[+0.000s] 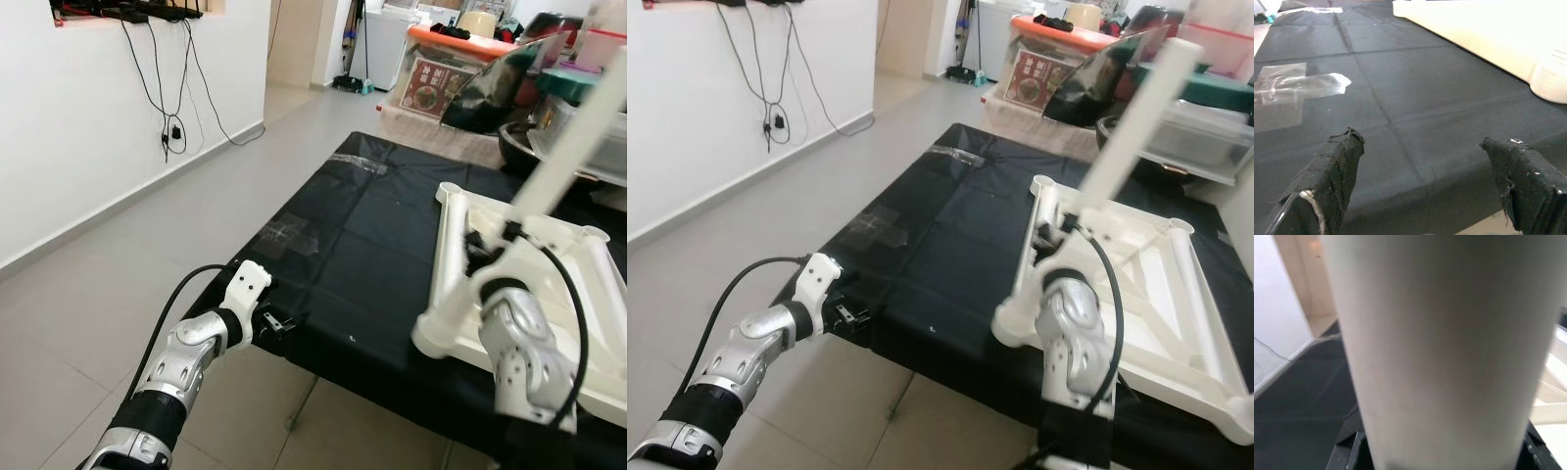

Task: Building children table

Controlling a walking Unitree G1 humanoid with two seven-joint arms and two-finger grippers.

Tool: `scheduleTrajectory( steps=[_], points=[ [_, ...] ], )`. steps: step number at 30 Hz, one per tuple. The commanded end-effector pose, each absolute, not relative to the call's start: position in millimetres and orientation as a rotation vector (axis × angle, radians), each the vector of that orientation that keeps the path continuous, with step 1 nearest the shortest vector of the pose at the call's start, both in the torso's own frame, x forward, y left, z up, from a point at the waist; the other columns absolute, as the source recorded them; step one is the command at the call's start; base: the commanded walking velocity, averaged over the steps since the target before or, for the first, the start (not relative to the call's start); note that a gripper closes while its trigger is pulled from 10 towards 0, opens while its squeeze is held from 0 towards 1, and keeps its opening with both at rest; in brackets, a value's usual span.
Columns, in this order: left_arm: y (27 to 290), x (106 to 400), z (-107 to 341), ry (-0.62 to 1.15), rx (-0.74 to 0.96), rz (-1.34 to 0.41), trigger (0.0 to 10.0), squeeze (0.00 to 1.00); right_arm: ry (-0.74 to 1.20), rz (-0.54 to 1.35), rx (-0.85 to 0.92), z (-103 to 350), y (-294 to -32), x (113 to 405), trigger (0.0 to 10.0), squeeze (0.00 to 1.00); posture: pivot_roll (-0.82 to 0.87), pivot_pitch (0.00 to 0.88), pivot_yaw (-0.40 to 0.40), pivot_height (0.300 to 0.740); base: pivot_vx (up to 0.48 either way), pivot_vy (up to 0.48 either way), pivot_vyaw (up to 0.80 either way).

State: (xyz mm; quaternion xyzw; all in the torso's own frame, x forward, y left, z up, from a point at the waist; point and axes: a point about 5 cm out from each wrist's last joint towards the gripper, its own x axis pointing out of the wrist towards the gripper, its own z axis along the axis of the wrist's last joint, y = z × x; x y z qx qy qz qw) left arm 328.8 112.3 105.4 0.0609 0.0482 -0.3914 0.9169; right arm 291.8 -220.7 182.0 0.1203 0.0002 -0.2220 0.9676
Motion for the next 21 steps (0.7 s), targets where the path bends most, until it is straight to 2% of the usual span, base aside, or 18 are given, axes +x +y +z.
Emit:
scheduleTrajectory(
  steps=[1, 2, 3, 4, 5, 6, 7, 11, 12, 13, 14, 16, 17, 18, 19, 20, 21],
  points=[
    [108, 328, 103, 0.105, 0.129, -0.819, 10.0, 0.00, 0.117, -0.524, 0.269, 157, -226, 282, 0.0, 0.00, 0.15, 0.000, -0.127, 0.740, 0.000, 0.000, 0.00],
    [110, 328, 103, 0.107, 0.133, -0.817, 10.0, 0.00, 0.083, -0.522, 0.255, 163, -212, 277, 0.0, 0.00, 0.14, 0.000, -0.121, 0.740, 0.000, 0.000, 0.00],
    [110, 328, 103, 0.107, 0.133, -0.817, 10.0, 0.00, 0.083, -0.522, 0.255, 163, -212, 277, 0.0, 0.00, 0.14, 0.000, -0.121, 0.740, 0.000, 0.000, 0.00],
    [111, 327, 103, 0.109, 0.134, -0.817, 10.0, 0.00, 0.053, -0.511, 0.230, 169, -201, 274, 1.8, 0.00, 0.13, 0.000, -0.117, 0.740, 0.000, 0.000, 0.00],
    [110, 328, 102, 0.109, 0.133, -0.818, 10.0, 0.00, 0.036, -0.486, 0.222, 173, -194, 275, 4.2, 0.00, 0.13, 0.000, -0.113, 0.740, 0.000, 0.000, 0.00],
    [108, 328, 102, 0.109, 0.133, -0.818, 10.0, 0.00, 0.027, -0.476, 0.217, 175, -190, 277, 4.2, 0.00, 0.13, 0.000, -0.113, 0.740, 0.000, 0.000, 0.00],
    [107, 329, 103, 0.108, 0.131, -0.820, 10.0, 0.00, 0.023, -0.468, 0.221, 176, -188, 280, 9.5, 0.00, 0.13, 0.000, -0.113, 0.740, 0.000, 0.000, 0.00],
    [106, 329, 104, 0.106, 0.130, -0.821, 10.0, 0.00, 0.022, -0.468, 0.230, 176, -188, 282, 9.5, 0.00, 0.13, 0.000, -0.113, 0.740, 0.000, 0.000, 0.00],
    [106, 329, 104, 0.106, 0.130, -0.821, 10.0, 0.00, -0.015, -0.446, 0.237, 182, -187, 283, 10.0, 0.00, 0.13, 0.000, -0.113, 0.740, 0.000, 0.000, 0.00],
    [106, 329, 104, 0.106, 0.130, -0.821, 10.0, 0.00, -0.015, -0.446, 0.237, 182, -187, 283, 10.0, 0.00, 0.13, 0.000, -0.113, 0.740, 0.000, 0.000, 0.00],
    [106, 329, 104, 0.105, 0.130, -0.820, 10.0, 0.00, -0.040, -0.409, 0.240, 186, -187, 284, 10.0, 1.00, 0.13, 0.000, -0.114, 0.740, 0.000, 0.000, 0.00],
    [106, 329, 103, 0.106, 0.131, -0.819, 10.0, 0.00, -0.077, -0.336, 0.262, 195, -188, 287, 10.0, 1.00, 0.13, 0.000, -0.114, 0.740, 0.000, 0.000, 0.00],
    [107, 329, 103, 0.106, 0.129, -0.819, 10.0, 0.00, -0.111, -0.245, 0.308, 205, -188, 288, 10.0, 0.49, 0.13, 0.000, -0.113, 0.740, 0.000, 0.000, 0.00],
    [107, 328, 102, 0.106, 0.129, -0.819, 10.0, 0.00, -0.146, -0.098, 0.394, 218, -184, 290, 10.0, 0.48, 0.13, 0.000, -0.113, 0.740, 0.000, 0.000, 0.00],
    [107, 328, 102, 0.106, 0.129, -0.819, 10.0, 0.00, -0.146, -0.098, 0.394, 218, -184, 290, 10.0, 0.48, 0.13, 0.000, -0.113, 0.740, 0.000, 0.000, 0.00],
    [107, 328, 102, 0.109, 0.130, -0.820, 10.0, 0.00, -0.208, 0.062, 0.425, 235, -179, 288, 10.0, 0.09, 0.12, 0.000, -0.108, 0.740, 0.000, 0.000, 0.00],
    [107, 328, 101, 0.110, 0.130, -0.821, 10.0, 0.00, -0.247, 0.164, 0.434, 245, -176, 286, 10.0, 0.09, 0.12, 0.000, -0.108, 0.740, 0.000, 0.000, 0.00]
  ],
)
